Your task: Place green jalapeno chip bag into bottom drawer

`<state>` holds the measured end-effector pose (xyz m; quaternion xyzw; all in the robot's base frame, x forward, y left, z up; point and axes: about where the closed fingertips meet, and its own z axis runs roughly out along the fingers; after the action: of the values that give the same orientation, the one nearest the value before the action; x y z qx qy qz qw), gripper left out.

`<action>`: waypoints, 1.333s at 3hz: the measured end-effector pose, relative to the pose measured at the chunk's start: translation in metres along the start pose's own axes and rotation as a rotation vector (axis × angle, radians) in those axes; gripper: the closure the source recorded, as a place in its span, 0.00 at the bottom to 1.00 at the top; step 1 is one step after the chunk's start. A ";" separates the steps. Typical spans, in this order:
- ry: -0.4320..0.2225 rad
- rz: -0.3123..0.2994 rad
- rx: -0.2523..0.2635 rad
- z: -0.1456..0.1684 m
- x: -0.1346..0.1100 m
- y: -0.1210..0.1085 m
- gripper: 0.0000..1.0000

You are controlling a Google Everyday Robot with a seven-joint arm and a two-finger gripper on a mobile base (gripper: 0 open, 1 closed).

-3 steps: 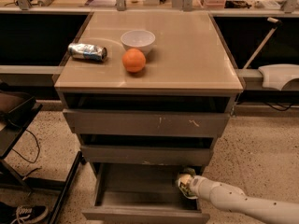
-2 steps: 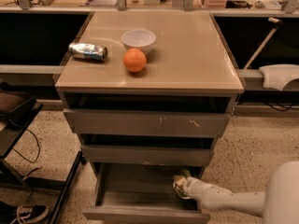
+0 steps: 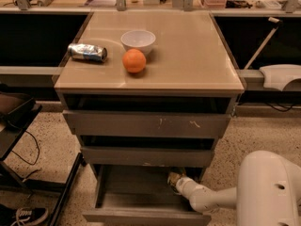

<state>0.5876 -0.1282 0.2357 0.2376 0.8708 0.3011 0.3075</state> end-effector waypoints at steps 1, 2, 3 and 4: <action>-0.001 -0.061 0.024 0.000 0.012 -0.005 1.00; 0.028 -0.166 0.083 0.025 0.032 -0.028 1.00; 0.061 -0.221 0.127 0.050 0.045 -0.045 1.00; 0.064 -0.225 0.127 0.053 0.046 -0.045 0.81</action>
Offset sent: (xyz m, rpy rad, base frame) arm -0.0108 0.0116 -0.1036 -0.3033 0.0295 0.1695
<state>0.5815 -0.1124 0.1543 0.1477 0.9186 0.2162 0.2959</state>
